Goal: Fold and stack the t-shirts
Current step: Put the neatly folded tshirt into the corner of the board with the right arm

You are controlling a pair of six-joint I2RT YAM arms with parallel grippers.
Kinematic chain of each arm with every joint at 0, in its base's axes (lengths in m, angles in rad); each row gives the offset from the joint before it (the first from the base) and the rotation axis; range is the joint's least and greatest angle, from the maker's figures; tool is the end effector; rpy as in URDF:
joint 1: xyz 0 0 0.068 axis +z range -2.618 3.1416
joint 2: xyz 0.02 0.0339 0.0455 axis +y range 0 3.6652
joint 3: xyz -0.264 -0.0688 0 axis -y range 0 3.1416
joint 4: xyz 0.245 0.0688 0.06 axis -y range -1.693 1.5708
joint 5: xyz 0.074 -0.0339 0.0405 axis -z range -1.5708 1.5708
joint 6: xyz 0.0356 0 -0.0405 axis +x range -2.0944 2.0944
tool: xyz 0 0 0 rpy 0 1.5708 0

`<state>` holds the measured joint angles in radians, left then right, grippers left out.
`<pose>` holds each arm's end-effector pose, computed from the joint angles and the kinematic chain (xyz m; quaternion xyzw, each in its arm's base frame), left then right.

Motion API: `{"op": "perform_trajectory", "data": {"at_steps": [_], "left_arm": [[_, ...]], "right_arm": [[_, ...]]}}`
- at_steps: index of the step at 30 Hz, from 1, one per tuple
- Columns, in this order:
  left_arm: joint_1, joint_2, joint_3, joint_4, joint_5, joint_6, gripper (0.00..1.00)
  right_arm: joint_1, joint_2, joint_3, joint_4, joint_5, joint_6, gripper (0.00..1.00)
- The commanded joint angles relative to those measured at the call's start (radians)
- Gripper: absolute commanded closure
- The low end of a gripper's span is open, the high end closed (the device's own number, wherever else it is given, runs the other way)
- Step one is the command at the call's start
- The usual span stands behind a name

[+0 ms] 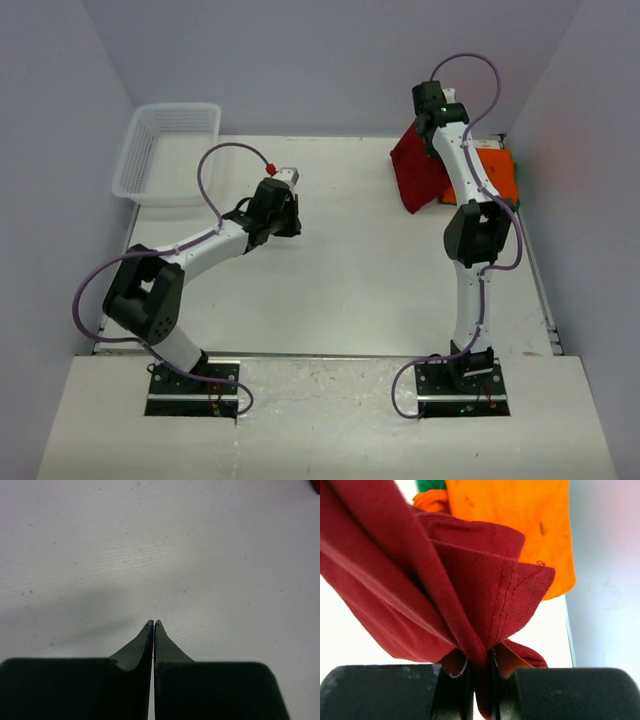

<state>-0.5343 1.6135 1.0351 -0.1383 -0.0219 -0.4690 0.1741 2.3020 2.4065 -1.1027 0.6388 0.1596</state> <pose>0.3032 -0.1785 0.2216 0.0252 0.9098 -0.1904 0.3679 0.4856 0.0638 0.3090 0.0821 0.9114 -0.2525 0.3144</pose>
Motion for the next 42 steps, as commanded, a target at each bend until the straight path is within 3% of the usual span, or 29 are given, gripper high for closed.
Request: {"op": "perform_trajectory", "data": {"at_steps": [1, 42], "left_arm": [[0.000, 0.019, 0.022, 0.040, 0.017, 0.015, 1.00], [-0.001, 0.075, 0.025, 0.049, 0.071, 0.026, 1.00]], "right_arm": [[-0.008, -0.015, 0.046, 0.044, 0.041, -0.037, 1.00], [-0.085, -0.222, -0.003, 0.086, 0.058, -0.029, 1.00]]}}
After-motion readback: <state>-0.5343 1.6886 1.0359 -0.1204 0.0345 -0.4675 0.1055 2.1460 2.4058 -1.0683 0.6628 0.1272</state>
